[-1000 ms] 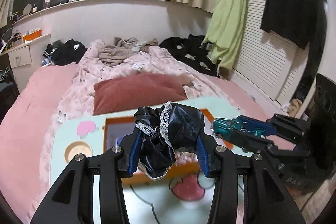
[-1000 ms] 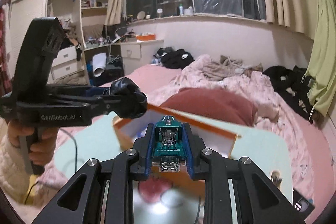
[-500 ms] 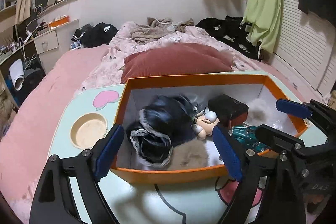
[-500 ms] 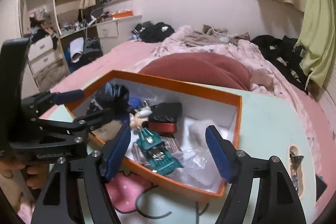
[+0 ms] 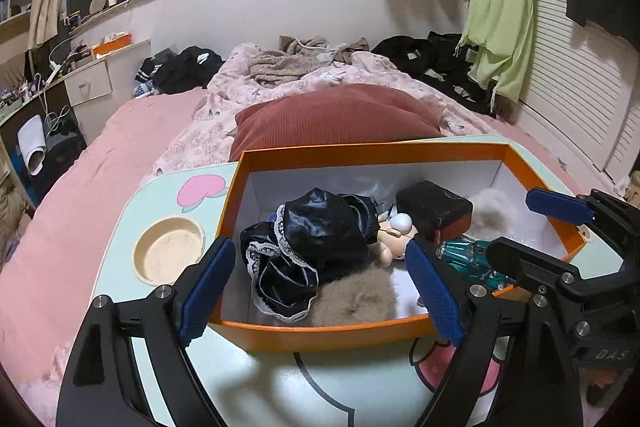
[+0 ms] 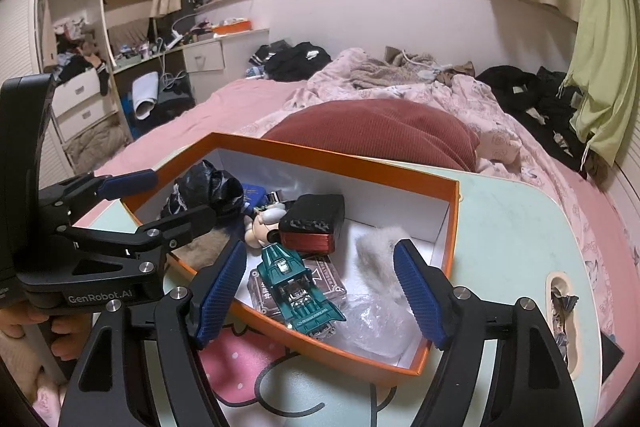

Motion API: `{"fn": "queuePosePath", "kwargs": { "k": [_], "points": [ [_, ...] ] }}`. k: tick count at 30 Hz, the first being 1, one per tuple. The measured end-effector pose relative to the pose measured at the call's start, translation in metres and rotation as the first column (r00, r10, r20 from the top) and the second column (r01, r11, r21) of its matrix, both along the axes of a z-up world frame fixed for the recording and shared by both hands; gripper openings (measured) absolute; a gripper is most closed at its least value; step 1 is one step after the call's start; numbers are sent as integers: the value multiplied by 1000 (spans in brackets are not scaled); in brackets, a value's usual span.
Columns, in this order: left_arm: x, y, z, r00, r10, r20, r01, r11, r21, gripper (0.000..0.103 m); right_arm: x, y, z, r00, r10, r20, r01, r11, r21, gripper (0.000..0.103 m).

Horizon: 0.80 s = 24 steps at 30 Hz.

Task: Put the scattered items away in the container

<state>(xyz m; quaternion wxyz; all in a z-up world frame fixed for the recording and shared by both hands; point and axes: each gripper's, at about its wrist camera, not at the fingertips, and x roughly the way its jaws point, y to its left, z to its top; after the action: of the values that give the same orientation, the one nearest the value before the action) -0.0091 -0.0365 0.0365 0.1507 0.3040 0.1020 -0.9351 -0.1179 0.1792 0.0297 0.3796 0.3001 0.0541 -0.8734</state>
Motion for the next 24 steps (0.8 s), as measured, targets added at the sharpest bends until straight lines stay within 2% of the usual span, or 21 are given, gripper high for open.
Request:
{"fn": "queuePosePath", "kwargs": {
  "k": [8,13,16,20,24],
  "points": [
    [-3,-1,5,999,-19,35,18,1000,23,87,1,-1,3,999,-30,-14,30,999,11,76],
    [15,-1,22,1000,-4,-12,5,998,61,87,15,5,16,998,-52,-32,52,998,-18,76],
    [25,8,33,1000,-29,-2,29,998,57,87,26,9,22,998,-58,-23,58,998,-4,77],
    [37,20,39,998,-58,27,57,997,51,87,41,17,23,997,-69,19,69,998,11,81],
    [49,28,29,994,-82,68,75,992,97,87,47,23,11,991,-90,98,86,995,51,84]
  ]
}}
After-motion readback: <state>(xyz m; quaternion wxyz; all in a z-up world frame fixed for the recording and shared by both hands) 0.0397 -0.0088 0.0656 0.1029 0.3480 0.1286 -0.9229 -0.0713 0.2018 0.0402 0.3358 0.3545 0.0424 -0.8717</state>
